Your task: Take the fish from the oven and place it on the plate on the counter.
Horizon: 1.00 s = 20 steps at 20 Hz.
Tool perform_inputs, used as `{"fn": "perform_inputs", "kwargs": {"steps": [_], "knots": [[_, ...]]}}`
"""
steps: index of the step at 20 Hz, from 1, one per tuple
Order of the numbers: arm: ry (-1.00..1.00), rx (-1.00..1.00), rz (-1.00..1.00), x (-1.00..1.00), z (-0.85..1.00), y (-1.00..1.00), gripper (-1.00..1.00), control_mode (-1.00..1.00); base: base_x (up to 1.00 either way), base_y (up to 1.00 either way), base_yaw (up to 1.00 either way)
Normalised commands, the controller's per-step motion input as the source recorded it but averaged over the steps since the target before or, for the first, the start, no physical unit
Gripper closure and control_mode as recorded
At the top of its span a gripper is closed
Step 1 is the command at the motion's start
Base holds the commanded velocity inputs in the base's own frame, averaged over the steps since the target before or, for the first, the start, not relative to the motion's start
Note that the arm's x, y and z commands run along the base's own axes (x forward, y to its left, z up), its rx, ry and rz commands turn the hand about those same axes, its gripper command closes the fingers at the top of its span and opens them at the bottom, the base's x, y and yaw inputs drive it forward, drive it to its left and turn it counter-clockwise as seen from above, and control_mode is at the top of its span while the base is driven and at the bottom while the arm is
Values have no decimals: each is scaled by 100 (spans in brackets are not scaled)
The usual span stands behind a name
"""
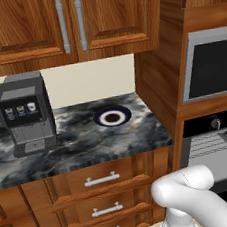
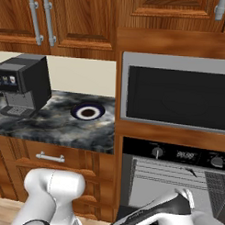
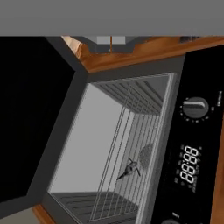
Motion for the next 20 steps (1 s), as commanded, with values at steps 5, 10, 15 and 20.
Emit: {"fn": "perform_inputs", "kwargs": {"steps": [5, 10, 15, 20], "knots": [[-11, 6, 0, 34, -74, 0, 100, -100, 0, 0, 0], [-7, 7, 0, 29, -65, 0, 100, -100, 0, 0, 0], [-8, 8, 0, 19, -41, 0, 100, -100, 0, 0, 0], [-2, 9, 0, 22, -44, 0, -100, -100, 0, 0, 0]]}}
